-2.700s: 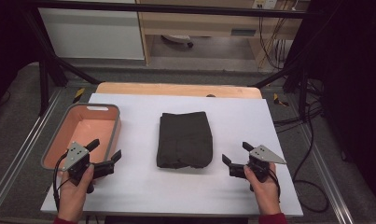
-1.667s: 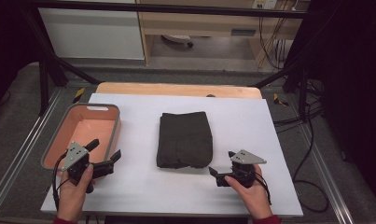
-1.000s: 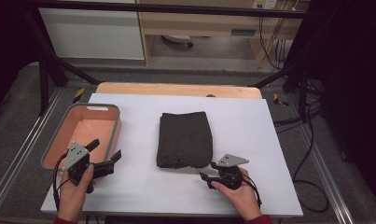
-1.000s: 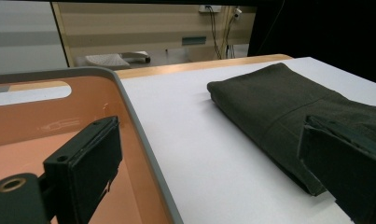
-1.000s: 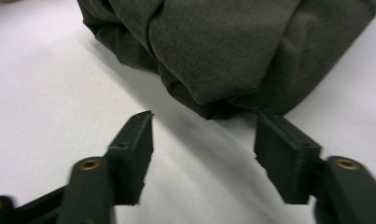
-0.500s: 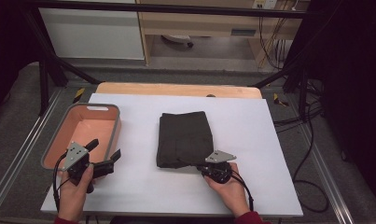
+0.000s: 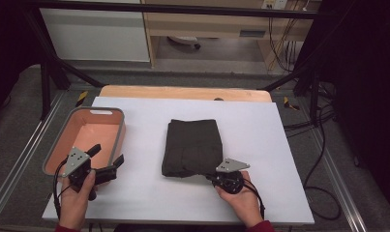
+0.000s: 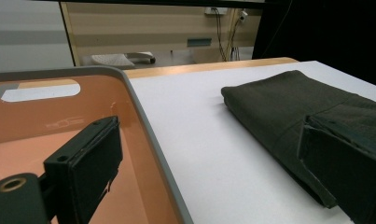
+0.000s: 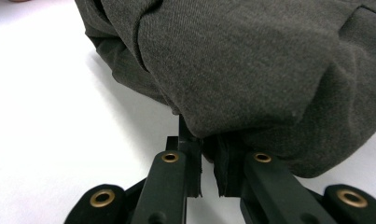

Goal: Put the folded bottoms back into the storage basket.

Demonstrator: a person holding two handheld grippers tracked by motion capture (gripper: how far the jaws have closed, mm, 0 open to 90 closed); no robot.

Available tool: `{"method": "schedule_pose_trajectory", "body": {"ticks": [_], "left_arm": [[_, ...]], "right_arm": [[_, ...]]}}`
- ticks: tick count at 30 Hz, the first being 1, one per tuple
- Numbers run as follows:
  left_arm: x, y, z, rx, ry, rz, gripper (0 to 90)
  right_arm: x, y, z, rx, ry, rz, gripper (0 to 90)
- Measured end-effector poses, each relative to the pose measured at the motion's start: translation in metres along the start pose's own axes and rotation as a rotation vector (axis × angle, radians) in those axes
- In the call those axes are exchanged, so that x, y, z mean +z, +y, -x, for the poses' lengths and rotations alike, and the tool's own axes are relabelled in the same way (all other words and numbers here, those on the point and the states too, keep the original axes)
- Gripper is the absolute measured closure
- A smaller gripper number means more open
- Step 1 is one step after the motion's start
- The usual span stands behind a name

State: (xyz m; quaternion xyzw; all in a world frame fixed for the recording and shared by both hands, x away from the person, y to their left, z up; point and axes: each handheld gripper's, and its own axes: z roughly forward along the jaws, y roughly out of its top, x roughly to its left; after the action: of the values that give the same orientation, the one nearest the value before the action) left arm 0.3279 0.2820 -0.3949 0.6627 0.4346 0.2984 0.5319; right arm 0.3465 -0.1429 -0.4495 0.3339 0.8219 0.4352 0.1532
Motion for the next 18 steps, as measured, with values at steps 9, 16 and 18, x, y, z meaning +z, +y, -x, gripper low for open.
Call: {"method": "schedule_pose_trajectory", "body": {"ticks": [9,16,18], "left_arm": [[0.0,-0.001,-0.002,-0.01,0.005,-0.001,6.7],[0.001,0.0,-0.001,-0.003,0.0,-0.001,6.7],[0.0,0.0,0.0,0.0,-0.001,-0.003,6.7]], "right_arm": [[-0.01,-0.003,-0.003,-0.009,0.019,-0.002,82.8],[-0.02,-0.009,-0.005,-0.007,0.047,-0.015,82.8],[-0.025,-0.013,-0.007,-0.004,0.055,-0.016,82.8]]}}
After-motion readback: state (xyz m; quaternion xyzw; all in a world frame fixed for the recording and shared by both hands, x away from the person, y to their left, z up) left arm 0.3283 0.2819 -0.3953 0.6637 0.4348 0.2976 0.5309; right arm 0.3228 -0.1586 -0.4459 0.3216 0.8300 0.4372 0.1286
